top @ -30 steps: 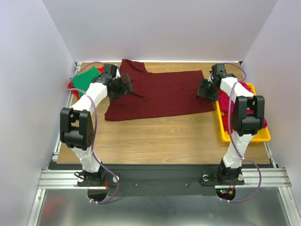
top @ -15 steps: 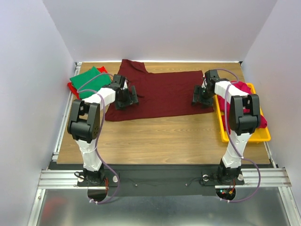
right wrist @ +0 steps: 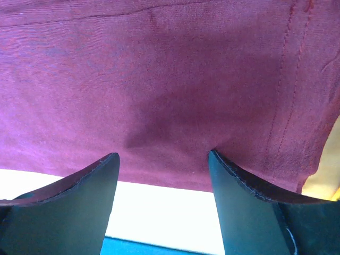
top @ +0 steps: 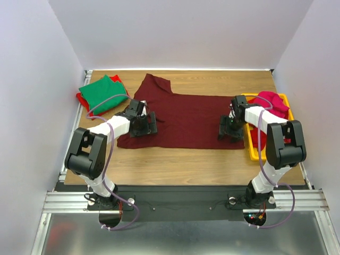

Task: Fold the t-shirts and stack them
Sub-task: Fold the tshirt

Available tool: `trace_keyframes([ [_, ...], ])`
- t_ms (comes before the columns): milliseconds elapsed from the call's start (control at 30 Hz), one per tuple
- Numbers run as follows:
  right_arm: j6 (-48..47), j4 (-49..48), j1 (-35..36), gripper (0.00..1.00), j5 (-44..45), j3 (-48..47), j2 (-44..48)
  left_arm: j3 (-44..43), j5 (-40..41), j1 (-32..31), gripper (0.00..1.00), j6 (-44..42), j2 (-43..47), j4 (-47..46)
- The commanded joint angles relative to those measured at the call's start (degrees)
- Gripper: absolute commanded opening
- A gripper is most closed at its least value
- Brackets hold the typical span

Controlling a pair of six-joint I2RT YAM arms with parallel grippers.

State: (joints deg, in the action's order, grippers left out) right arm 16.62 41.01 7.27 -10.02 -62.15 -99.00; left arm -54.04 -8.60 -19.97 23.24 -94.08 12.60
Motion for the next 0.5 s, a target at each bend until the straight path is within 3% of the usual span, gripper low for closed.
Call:
trace_keyframes([
  [0,0.61,7.67,0.29,0.74,-0.61,4.05,1.17,5.78,0.86,-2.79,0.98,2.59,0.38,9.89],
  [167,0.08,9.96,0.29,0.75,-1.31,7.22,3.81,9.3,3.15,-4.29,0.98,4.61,5.04,14.01],
  [267,-0.19,11.98,0.38,0.75,-2.37,5.56,5.83,7.13,5.34,-4.29,0.98,5.84,10.05,17.18],
  [367,-0.36,14.18,0.29,0.75,-0.97,-2.07,5.49,1.08,7.36,-4.29,0.99,6.29,13.05,21.58],
  [467,-0.28,14.53,0.29,0.75,0.26,-10.58,2.25,-5.08,7.11,-4.12,0.99,6.46,10.34,21.5],
])
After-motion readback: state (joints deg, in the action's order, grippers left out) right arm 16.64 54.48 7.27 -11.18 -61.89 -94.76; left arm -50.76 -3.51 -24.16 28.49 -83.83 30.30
